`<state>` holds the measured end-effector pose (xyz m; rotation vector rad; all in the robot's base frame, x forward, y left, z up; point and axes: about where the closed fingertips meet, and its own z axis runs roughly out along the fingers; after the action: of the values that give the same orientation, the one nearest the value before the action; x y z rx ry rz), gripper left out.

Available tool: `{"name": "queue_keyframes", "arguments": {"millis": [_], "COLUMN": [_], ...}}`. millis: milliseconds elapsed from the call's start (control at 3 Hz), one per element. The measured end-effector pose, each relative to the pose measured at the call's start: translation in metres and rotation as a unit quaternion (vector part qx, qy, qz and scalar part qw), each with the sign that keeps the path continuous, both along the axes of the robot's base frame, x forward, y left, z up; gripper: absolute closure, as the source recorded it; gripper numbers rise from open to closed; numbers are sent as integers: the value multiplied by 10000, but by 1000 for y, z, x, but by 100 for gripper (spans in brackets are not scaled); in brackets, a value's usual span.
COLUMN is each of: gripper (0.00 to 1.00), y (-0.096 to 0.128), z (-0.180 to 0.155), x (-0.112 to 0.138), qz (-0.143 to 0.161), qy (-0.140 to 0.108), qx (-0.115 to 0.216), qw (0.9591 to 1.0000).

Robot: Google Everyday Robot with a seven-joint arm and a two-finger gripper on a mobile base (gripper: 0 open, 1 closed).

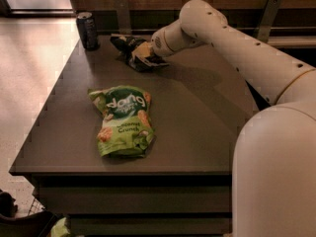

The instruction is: Pick blue chip bag

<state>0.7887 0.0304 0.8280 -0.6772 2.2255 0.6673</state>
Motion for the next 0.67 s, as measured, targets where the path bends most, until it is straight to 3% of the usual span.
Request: {"name": "queue_keyframes", "arguments": {"millis": [667], "gripper": [100], "y": [1], "z": [1], "x": [0], "qz": [17], "qy": [4], "qx": [8], "qw": [10000]}}
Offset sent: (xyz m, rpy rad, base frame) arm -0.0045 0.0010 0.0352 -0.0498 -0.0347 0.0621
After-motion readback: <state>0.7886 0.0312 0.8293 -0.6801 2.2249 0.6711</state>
